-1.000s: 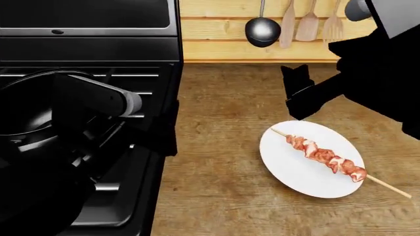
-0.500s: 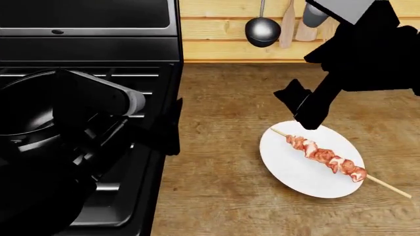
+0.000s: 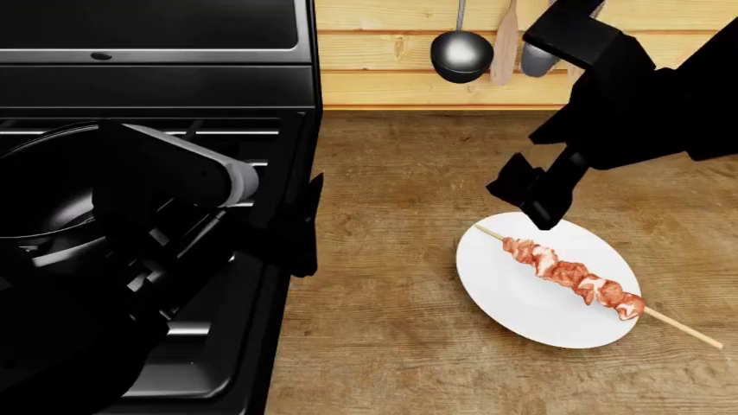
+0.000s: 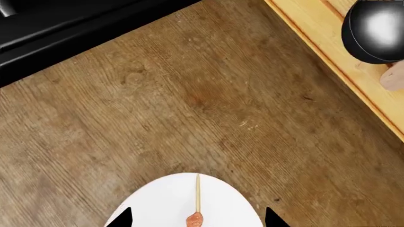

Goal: Frozen meat rests on a plate on the counter. Retrieve the meat and place it in a pot on a burner. Then turn the burner on.

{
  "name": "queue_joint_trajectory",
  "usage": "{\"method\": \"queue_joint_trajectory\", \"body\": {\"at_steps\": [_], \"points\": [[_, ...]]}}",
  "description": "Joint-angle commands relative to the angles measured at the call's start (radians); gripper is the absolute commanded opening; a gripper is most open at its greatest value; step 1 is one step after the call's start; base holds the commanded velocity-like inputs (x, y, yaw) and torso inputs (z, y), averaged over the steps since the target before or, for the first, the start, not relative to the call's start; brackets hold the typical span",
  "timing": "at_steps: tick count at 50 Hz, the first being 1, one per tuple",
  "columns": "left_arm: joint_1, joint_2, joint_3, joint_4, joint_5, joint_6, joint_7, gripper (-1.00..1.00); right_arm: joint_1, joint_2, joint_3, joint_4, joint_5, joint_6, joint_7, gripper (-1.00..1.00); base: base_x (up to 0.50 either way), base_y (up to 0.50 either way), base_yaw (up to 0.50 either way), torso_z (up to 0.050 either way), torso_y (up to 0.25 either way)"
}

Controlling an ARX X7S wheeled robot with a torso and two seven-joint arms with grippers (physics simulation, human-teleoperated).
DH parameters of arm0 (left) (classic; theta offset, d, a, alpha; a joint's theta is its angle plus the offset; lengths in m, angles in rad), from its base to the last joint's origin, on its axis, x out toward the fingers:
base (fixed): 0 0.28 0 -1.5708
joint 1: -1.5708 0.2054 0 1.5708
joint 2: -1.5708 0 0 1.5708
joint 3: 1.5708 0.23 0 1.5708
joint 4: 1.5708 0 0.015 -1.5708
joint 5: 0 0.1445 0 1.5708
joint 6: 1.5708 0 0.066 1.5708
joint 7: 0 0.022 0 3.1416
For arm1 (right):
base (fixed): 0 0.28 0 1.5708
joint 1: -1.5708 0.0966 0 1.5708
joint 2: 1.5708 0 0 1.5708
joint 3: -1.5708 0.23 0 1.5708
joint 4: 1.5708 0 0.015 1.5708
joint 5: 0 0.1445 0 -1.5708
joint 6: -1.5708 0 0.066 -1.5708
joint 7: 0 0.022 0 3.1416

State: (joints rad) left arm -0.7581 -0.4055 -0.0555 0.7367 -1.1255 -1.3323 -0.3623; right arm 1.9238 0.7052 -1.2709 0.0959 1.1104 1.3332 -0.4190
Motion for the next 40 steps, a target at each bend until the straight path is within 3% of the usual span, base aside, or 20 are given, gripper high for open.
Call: {"method": "queue_joint_trajectory", "body": {"at_steps": [1,40], "points": [[0.007,-0.011,0.011,-0.005,0.003,0.018,0.003,1.00,-0.053,-0.019,-0.023,0.088,-0.026,-0.054,-0.031,1.00,0.00,0.00,0.00,0.000,0.000],[-0.005,-0.029,0.064,-0.044,0.008,0.044,-0.021,1.00,-0.218,-0.013,-0.070,0.192,-0.038,-0.115,-0.025,1.00,0.00,0.00,0.00,0.000,0.000]]}}
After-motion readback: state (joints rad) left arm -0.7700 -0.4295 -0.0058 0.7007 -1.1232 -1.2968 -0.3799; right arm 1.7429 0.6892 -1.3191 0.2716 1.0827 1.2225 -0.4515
